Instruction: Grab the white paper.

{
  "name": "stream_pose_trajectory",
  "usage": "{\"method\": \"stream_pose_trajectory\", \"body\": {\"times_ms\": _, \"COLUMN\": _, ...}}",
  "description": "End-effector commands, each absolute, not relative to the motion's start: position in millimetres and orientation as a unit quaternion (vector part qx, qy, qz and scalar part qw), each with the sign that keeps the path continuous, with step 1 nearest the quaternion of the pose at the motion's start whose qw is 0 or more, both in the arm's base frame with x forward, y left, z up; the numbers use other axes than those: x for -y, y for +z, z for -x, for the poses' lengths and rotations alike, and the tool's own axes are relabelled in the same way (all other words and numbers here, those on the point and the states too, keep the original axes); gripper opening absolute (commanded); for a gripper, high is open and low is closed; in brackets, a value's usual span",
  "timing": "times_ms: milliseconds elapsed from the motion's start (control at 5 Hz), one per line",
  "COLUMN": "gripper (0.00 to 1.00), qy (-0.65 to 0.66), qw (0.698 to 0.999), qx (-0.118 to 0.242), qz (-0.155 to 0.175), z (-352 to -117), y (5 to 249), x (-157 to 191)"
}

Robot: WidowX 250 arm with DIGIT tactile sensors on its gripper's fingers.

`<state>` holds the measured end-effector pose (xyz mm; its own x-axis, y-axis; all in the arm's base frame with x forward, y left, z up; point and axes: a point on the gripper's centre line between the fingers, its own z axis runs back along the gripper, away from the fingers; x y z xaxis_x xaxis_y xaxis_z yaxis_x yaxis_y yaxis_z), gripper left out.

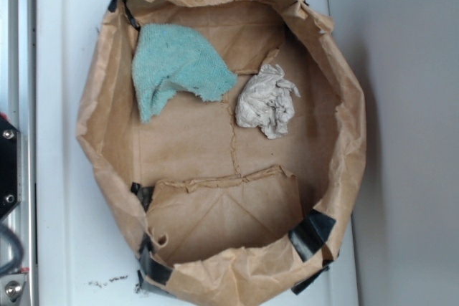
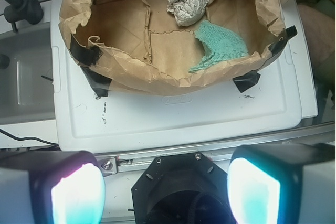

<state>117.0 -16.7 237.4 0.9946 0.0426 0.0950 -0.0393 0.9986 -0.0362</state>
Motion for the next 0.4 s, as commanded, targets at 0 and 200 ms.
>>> {"method": "stream_pose_trajectory", "body": {"times_ms": 0, "gripper": 1.00, "qy": 0.020, "qw": 0.998, "qx": 0.048, "qz": 0.017, "z": -117, "y": 237, "x": 17}}
{"method": "stream_pose_trajectory", "body": {"times_ms": 200, "gripper": 1.00, "qy": -0.011, "qw": 0.999, "qx": 0.033, "qz": 0.010, "z": -167, "y": 231, "x": -24}}
